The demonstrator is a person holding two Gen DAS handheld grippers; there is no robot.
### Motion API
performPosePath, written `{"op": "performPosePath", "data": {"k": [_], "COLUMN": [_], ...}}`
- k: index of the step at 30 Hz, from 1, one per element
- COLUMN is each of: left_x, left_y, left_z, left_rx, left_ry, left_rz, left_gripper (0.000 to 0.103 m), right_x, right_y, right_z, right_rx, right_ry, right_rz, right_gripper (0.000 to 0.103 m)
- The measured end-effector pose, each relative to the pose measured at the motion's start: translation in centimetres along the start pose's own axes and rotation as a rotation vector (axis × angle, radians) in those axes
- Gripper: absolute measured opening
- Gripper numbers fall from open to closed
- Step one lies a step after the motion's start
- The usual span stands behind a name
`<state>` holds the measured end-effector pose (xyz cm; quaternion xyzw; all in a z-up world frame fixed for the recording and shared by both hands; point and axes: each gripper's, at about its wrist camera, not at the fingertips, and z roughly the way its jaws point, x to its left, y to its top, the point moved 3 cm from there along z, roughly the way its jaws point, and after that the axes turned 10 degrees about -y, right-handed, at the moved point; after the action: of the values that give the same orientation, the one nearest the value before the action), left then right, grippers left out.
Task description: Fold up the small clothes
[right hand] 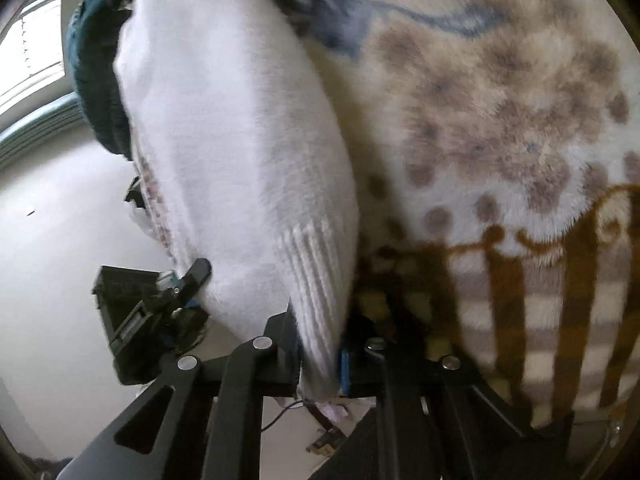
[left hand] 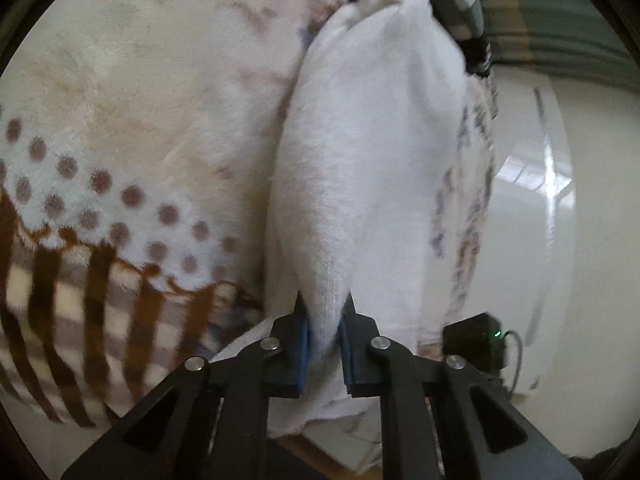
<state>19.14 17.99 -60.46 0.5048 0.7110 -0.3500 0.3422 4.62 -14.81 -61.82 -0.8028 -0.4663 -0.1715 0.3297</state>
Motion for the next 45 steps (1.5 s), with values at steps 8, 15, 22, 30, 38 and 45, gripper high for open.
{"op": "performPosePath", "data": {"k": [8, 15, 22, 30, 38, 45], "left_x": [-8.7, -15.3, -16.8, -18.5, -18.0, -17.2], "left_y": [5.4, 16.7, 28.9, 32.8, 27.0, 27.3], "left_z": [-2.2, 1.3, 6.2, 2.2, 11.3, 15.2], "left_rx": [-0.080, -0.173, -0.188, -0.283, -0.004, 0.038], "left_ry": [-0.163, -0.168, -0.134, -0.137, 0.289, 0.401], "left_rz": [0.010, 0.051, 0.078, 0.222, 0.570, 0.660], "left_gripper": [0.010, 0.011, 0.045, 0.056, 0.054, 0.001], "right_x": [8.2, 18.2, 25.3, 26.8, 20.4, 17.0], "right_y": [1.9, 11.7, 26.8, 35.0, 30.1, 30.9], "right_z": [-7.1, -13.4, -14.9, -17.2, -16.6, -11.9], "right_rx": [-0.059, -0.191, -0.295, -0.405, -0.392, -0.330], "right_ry": [0.055, 0.075, -0.022, -0.016, -0.265, -0.281], "right_rz": [-0.135, -0.231, -0.226, -0.227, -0.248, -0.218], "right_gripper": [0.013, 0.013, 0.019, 0.068, 0.068, 0.004]}}
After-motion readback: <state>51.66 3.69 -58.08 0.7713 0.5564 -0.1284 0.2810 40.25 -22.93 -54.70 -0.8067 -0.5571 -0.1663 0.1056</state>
